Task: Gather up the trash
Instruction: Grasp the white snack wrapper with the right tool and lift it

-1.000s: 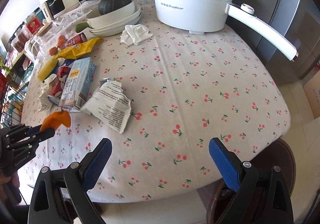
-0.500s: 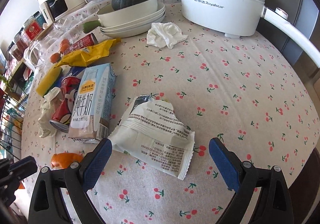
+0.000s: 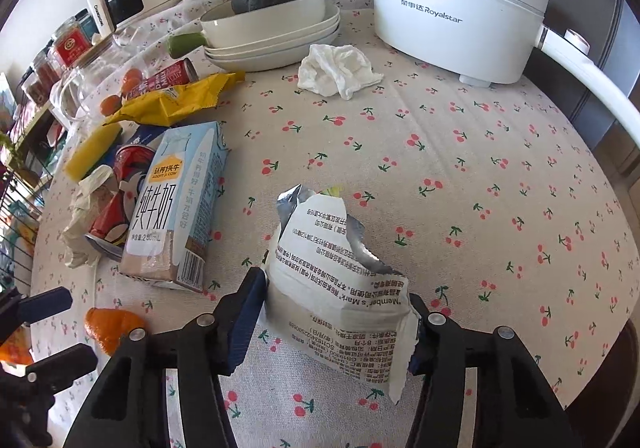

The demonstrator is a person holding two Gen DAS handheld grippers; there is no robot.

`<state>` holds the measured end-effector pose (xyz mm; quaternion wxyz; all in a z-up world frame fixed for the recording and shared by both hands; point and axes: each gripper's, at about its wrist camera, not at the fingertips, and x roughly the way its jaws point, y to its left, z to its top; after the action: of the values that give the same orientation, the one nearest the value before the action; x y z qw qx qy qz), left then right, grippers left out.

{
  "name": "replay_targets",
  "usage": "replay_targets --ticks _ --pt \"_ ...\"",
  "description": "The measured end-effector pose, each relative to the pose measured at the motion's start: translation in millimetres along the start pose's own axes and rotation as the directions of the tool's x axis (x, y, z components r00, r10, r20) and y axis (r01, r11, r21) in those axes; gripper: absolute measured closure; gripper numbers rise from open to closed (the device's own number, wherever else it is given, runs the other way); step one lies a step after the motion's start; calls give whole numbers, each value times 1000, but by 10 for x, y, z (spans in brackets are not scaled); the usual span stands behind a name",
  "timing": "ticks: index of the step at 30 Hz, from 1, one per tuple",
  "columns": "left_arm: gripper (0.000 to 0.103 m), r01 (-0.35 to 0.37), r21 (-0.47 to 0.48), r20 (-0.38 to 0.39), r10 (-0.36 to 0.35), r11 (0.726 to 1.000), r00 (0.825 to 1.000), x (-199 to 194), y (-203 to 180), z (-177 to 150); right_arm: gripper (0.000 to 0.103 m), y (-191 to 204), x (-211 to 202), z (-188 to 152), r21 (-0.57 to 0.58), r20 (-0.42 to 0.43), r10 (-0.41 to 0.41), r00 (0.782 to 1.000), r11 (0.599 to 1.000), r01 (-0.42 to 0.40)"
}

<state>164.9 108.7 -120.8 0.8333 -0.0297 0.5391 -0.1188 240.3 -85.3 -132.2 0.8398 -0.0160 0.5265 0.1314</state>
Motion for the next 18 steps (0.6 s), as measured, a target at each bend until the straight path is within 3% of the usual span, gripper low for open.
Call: replay_targets --ticks 2,3,7,9,12,18 --pt "32 -16 36 -21 17 999 1000 103 -45 17 55 -54 -36 -12 12 -11 29 1000 1000 -29" --pt "32 -26 51 -35 27 998 999 159 -65 23 64 -84 -59 -18 18 -15 49 999 999 -49" --pt "33 -63 100 -85 72 993 994 331 -124 11 71 -172 -178 -53 4 -24 47 999 999 -47" --pt "44 -79 121 -76 88 990 993 332 -150 11 73 -238 -224 -67 10 -30 52 998 999 -52" --pt "62 -49 108 -80 58 993 995 301 -162 32 79 -336 -295 -90 26 -30 65 997 998 -64" --pt "72 -31 127 -87 42 991 995 255 -297 -1 83 -475 -456 -127 59 -22 104 994 993 -103"
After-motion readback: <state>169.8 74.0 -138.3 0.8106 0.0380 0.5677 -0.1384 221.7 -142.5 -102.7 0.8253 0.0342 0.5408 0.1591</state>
